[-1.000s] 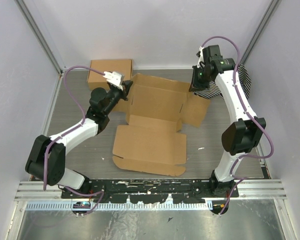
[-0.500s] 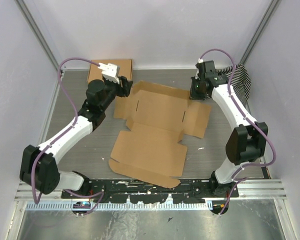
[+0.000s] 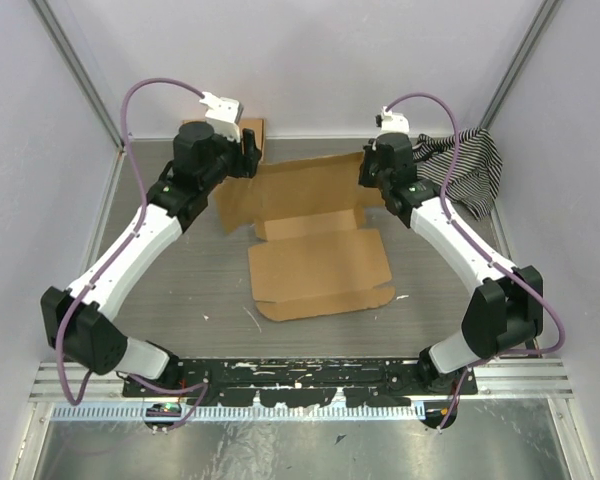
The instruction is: Fold the paper box
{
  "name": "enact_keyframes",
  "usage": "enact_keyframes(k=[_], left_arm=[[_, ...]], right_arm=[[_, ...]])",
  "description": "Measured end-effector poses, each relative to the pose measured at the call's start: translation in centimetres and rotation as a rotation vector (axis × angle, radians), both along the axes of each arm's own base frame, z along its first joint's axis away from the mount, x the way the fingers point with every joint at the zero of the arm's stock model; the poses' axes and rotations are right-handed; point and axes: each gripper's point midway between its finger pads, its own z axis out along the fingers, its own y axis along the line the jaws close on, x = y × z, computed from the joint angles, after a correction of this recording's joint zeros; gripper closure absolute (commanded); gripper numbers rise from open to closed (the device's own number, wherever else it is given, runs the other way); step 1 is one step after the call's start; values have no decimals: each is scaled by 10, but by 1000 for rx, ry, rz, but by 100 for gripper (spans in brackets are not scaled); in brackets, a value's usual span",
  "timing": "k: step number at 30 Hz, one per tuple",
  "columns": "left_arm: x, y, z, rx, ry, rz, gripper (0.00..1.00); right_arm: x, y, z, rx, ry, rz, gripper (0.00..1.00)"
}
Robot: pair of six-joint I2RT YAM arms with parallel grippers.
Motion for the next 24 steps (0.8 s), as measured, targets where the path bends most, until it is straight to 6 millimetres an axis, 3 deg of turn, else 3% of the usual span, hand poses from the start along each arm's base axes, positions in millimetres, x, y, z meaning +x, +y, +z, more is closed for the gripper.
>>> enact_keyframes(k=[6,14,24], left_arm=[[-9,5,-50,71,173,14,47],[-27,9,-48,-4,216,37,51],[-21,-5,-62,-50,296,31,57]], right_arm=[[0,-10,-23,-23,-21,-61,99],[1,-12,-22,-13,-41,-81,99],[1,-11,-23,-4,-35,-85,99]])
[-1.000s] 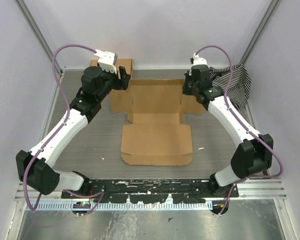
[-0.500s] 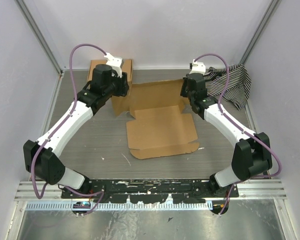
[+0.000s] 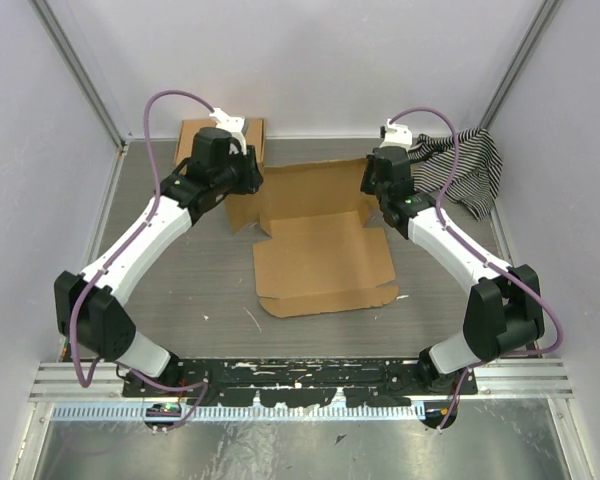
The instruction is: Fold the paper box
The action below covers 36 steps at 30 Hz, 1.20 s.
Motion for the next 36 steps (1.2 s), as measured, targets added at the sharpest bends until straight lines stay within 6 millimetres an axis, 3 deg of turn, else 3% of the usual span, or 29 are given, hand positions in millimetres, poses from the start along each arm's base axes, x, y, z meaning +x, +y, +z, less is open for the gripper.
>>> enact_keyframes(k=[6,10,18,22,25,28,36], left_arm=[[0,-9,-20,24,79,-6,59],[-3,-9,-24,40,98,5,65],[12,-8,-29,68,98,46,73],[18,-9,-42,84,121,57,86],[23,-11,-47,90,126,65,100],[25,-10,-48,98,122,78,100],[33,-9,-54,96,91,104,100]], right_arm=[[-1,0,0,4,10,-2,99],[-2,0,0,6,15,-4,99],[-4,1,2,2,35,6,98],[-6,1,2,-2,47,11,97],[-7,3,3,-3,55,23,87],[-11,5,1,-11,89,42,62],[-19,8,1,-33,164,100,51]])
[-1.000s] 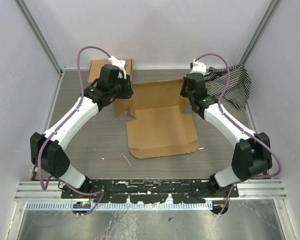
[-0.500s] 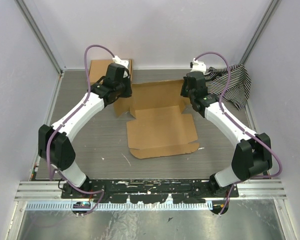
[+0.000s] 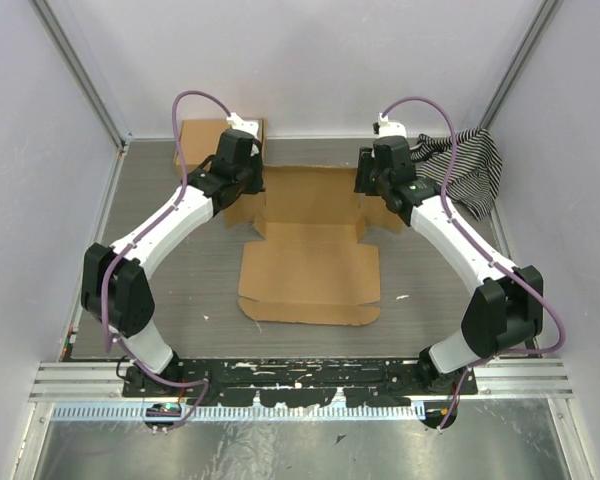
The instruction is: Fold the paper box
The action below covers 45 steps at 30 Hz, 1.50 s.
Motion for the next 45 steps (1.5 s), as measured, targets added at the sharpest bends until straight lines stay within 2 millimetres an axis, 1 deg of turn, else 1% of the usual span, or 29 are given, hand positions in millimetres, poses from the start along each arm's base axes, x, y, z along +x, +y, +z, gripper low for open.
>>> enact_keyframes(k=[4,6,8,9,11,14,16,18,20,22,25,27,29,31,34,36,40,43,45], left_arm=[[3,1,-5,-4,-27,11,100],[1,4,-10,-4,-39,17,100],[-2,8,-16,-2,-48,26,100],[-4,10,-20,-1,-51,28,100],[-9,14,-29,6,-53,31,100],[-17,21,-44,20,-61,26,100],[-21,23,-51,26,-79,16,100],[-24,25,-53,26,-112,1,100],[-27,26,-52,24,-142,-14,100],[-27,26,-45,20,-183,-30,100],[-23,25,-27,13,-266,-46,100],[-19,24,-14,11,-320,-52,100],[-13,23,0,6,-378,-52,100],[-9,22,10,3,-427,-50,100],[-3,23,13,3,-468,-36,100],[0,24,8,8,-473,-25,100],[3,28,-11,41,-441,-2,100],[6,32,-22,67,-420,16,100],[6,34,-28,83,-406,26,100]], right_arm=[[-6,-6,4,10,16,13,49],[-7,-15,12,21,2,5,50],[-8,-30,26,40,-29,-15,51],[-7,-42,35,49,-49,-39,51],[-6,-74,50,58,-88,-111,53],[-2,-121,59,56,-124,-223,55],[2,-145,52,47,-113,-279,56],[6,-156,35,38,-75,-297,57],[13,-156,11,31,-19,-272,58],[18,-152,-15,31,46,-236,59],[20,-143,-56,39,147,-167,60],[20,-140,-68,45,176,-139,60],[20,-135,-76,54,191,-104,60],[19,-128,-79,72,194,-64,60],[21,-115,-81,118,188,10,61],[20,-106,-82,145,186,55,61],[13,-94,-89,182,200,112,60],[4,-91,-99,191,226,123,59],[-6,-87,-106,192,247,127,57]])
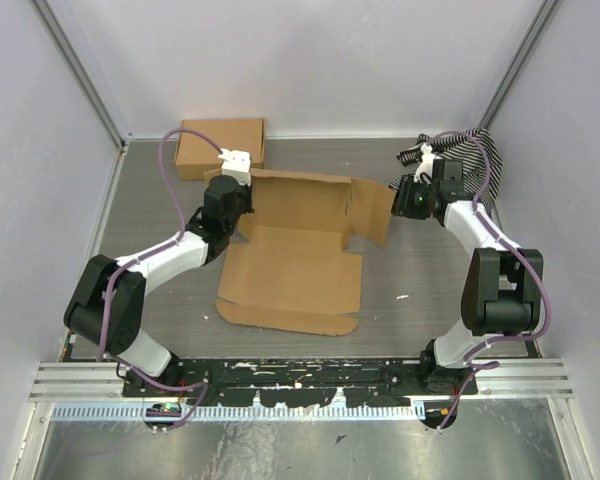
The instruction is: Fold the paper box
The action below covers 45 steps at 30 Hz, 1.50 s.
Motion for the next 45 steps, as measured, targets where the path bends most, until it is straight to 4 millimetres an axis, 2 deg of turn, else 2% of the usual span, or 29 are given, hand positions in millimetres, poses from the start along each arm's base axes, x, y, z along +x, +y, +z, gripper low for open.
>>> enact_keyframes(k=[5,9,14,19,23,28,32,40,42,45], left_arm=[[0,3,-9,22,36,18,100],[-1,3,-10,18,38,19,100],[-12,9,-21,11,25,14,100],[-28,17,-40,23,-4,-5,100],[-35,21,-46,18,-46,-10,100],[-38,25,-39,-3,-100,-7,100],[-34,26,-24,-21,-148,0,100],[-8,13,24,-92,-265,10,100],[-5,11,27,-109,-285,11,100],[-3,9,19,-109,-273,12,99]], right_arm=[[-27,13,-8,3,13,29,53],[-37,30,-6,29,-19,84,52],[-35,49,1,60,-76,156,52],[-33,58,5,74,-135,229,51],[-34,65,9,88,-172,292,51],[-38,74,13,115,-206,361,52],[-43,79,10,131,-203,389,52],[-43,84,14,125,-220,419,51],[-40,88,19,119,-236,434,51],[-38,96,27,113,-259,459,51]])
